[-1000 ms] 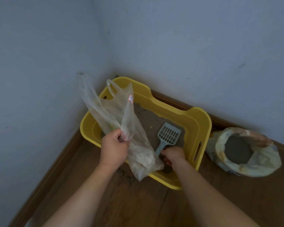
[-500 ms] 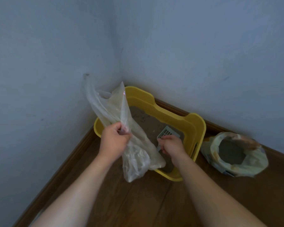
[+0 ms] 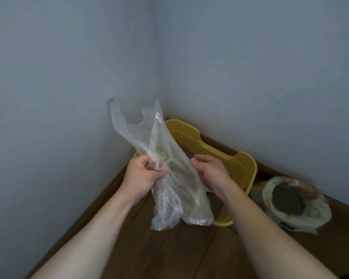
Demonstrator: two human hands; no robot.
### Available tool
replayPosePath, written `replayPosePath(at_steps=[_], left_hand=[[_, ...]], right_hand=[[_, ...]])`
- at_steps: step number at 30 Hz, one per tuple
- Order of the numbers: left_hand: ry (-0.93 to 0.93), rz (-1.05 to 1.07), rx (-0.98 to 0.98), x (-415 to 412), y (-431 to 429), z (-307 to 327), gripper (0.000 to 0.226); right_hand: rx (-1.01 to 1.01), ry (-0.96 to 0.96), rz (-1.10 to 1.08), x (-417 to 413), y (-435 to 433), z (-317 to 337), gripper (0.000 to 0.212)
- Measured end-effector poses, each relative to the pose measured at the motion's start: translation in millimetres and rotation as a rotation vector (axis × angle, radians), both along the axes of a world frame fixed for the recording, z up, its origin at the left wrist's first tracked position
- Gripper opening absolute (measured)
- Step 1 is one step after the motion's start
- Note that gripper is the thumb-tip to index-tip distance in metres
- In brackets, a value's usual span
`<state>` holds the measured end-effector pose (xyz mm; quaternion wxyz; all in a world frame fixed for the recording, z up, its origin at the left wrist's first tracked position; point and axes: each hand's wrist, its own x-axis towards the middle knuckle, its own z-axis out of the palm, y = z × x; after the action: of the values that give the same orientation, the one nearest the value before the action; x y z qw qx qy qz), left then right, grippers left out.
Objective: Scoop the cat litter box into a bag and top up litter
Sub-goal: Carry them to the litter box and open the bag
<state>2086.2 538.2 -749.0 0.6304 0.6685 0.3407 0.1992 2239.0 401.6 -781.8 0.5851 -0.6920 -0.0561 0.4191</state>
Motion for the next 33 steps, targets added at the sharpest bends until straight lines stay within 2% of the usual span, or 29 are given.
replayPosePath(at_steps=[4, 8, 10, 13, 14, 17, 20, 23, 28, 31, 33], left_hand=[[-0.011, -0.028, 0.014, -9, 4, 5, 0.022], [0.016, -0.048, 0.029, -17, 12, 2, 0.018], [0.028, -0.069, 0.030, -24, 17, 2, 0.026], [0.066, -0.102, 0.019, -40, 22, 8, 0.019], [0.071, -0.106, 0.006, -46, 23, 10, 0.023], [0.068, -0.103, -0.024, -65, 24, 18, 0.036], [0.053, -0.087, -0.039, -84, 27, 22, 0.033], [0.029, -0.048, -0.031, -104, 29, 31, 0.031], [-0.090, 0.110, -0.155, -122, 38, 40, 0.049], [-0.061, 0.119, -0.157, -118, 39, 46, 0.021], [-0.032, 0.101, -0.097, -115, 34, 48, 0.018]], right_hand=[[0.042, 0.004, 0.143, -6, 7, 16, 0.018], [0.063, -0.031, 0.114, -15, 16, 27, 0.003], [0.079, -0.068, 0.107, -20, 18, 33, 0.003], [0.105, -0.161, 0.122, -29, 21, 41, 0.006], [0.130, -0.177, 0.125, -33, 23, 44, 0.008], [0.216, -0.180, 0.130, -49, 31, 52, 0.014], [0.308, -0.135, 0.128, -62, 41, 55, 0.027], [0.390, -0.069, 0.185, -70, 43, 56, 0.025], [0.405, -0.094, 0.313, -80, 22, 59, 0.013], [0.404, -0.079, 0.309, -84, 12, 54, 0.011], [0.398, -0.063, 0.299, -87, 11, 51, 0.013]])
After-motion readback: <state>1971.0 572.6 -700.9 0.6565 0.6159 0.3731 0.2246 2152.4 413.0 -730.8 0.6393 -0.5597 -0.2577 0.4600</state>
